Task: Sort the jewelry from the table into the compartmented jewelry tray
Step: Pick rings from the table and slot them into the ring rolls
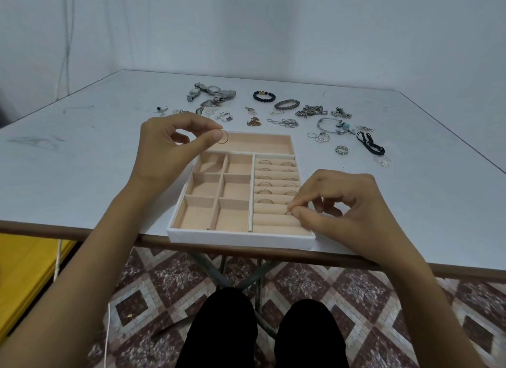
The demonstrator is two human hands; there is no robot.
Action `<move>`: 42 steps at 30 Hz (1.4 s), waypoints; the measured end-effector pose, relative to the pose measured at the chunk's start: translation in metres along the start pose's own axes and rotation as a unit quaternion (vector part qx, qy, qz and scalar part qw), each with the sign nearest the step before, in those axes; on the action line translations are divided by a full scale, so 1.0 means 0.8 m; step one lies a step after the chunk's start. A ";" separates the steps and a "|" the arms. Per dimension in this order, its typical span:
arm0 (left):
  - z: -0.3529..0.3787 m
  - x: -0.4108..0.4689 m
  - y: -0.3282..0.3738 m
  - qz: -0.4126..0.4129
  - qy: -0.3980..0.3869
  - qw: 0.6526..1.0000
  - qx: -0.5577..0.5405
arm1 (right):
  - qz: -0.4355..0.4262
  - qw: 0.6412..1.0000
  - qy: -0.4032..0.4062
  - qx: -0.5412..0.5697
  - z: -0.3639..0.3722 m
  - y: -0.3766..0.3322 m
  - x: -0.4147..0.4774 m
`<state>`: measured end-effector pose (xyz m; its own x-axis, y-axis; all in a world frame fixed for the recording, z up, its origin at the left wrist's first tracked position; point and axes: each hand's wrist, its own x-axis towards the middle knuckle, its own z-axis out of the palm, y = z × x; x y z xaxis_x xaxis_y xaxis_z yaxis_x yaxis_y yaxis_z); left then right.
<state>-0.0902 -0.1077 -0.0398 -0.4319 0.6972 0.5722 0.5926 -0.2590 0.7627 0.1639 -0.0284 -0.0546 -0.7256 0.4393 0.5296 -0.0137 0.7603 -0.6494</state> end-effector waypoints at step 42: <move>0.019 -0.026 0.083 0.172 -0.330 0.870 0.323 | 0.223 0.964 0.120 -0.076 -0.006 0.012 0.002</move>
<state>-0.0315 -0.1294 -0.0054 0.2052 0.9398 0.2734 0.9601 -0.2475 0.1302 0.1658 -0.0180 -0.0571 -0.4555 0.8228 0.3399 0.3773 0.5242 -0.7635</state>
